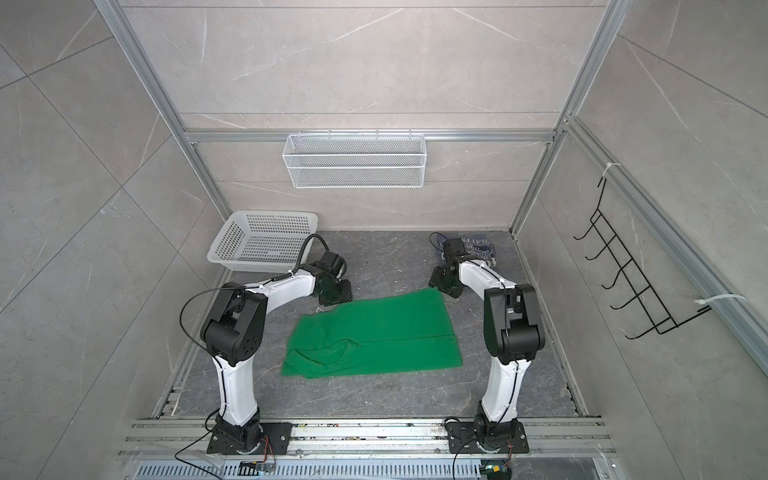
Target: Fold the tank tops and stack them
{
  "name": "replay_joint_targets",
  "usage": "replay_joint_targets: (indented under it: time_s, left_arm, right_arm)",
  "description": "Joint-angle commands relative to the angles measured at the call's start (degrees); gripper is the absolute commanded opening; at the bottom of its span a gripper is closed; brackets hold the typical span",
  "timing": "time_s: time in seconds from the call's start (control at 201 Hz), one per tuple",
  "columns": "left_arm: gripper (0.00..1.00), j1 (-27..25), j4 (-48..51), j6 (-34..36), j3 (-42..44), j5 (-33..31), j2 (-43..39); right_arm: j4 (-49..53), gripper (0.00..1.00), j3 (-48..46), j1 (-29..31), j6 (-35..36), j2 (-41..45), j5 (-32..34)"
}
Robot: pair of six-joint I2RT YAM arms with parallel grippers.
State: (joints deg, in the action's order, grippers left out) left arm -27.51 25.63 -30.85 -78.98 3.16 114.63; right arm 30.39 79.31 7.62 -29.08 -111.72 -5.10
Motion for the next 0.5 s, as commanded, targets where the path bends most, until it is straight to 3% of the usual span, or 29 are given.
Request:
replay_joint_targets:
  time_s: [0.0,0.493]
  left_arm:
    - [0.53,-0.1,0.6,1.7,-1.6,0.2,1.6]
    - [0.27,-0.2,-0.7,1.6,-1.7,1.8,3.1]
  right_arm:
    - [1.1,0.6,3.3,-0.1,1.2,-2.9,1.1]
    - [4.1,0.45,9.8,-0.1,1.8,-12.3,1.5]
